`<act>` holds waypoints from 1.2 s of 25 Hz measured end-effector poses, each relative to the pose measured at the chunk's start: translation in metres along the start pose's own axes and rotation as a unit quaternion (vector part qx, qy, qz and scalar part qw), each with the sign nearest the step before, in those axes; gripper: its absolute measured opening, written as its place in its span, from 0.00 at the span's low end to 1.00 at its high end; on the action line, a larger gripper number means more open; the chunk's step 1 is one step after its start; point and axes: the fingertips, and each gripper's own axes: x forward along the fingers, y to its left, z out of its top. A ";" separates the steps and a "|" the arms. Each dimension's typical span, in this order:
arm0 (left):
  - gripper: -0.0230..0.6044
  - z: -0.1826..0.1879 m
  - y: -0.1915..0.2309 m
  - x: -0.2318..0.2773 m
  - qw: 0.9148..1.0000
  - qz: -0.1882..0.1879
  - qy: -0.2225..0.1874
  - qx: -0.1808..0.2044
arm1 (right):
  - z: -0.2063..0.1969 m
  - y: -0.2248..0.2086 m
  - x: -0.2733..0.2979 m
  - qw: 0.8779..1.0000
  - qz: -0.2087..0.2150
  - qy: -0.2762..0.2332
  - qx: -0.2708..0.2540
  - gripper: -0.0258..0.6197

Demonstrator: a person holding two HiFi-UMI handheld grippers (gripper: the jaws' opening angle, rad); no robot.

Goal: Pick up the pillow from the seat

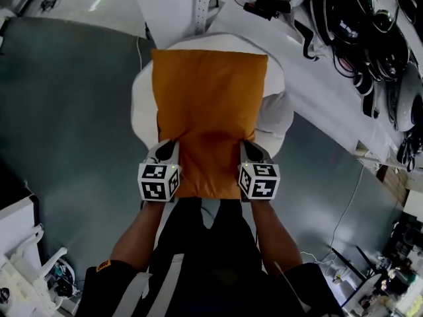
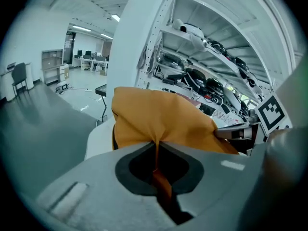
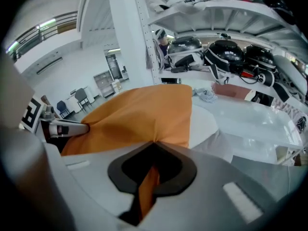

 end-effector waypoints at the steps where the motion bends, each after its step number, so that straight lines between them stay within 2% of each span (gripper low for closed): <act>1: 0.04 0.006 -0.003 -0.007 1.000 0.000 -0.003 0.003 | 0.005 0.002 -0.008 1.000 0.000 -0.004 -0.001 0.05; 7: 0.04 0.028 -0.026 -0.051 0.999 0.005 -0.025 0.018 | 0.021 0.012 -0.055 1.000 0.011 -0.022 -0.016 0.05; 11: 0.04 0.031 -0.049 -0.071 0.999 0.013 -0.045 0.013 | 0.027 0.007 -0.082 0.999 0.019 -0.028 -0.027 0.05; 20: 0.04 0.022 -0.119 -0.121 0.996 0.037 -0.083 -0.014 | 0.030 -0.015 -0.161 0.994 0.058 -0.052 -0.078 0.05; 30: 0.04 0.000 -0.198 -0.186 0.987 0.086 -0.135 -0.010 | 0.012 -0.036 -0.245 0.984 0.095 -0.099 -0.112 0.05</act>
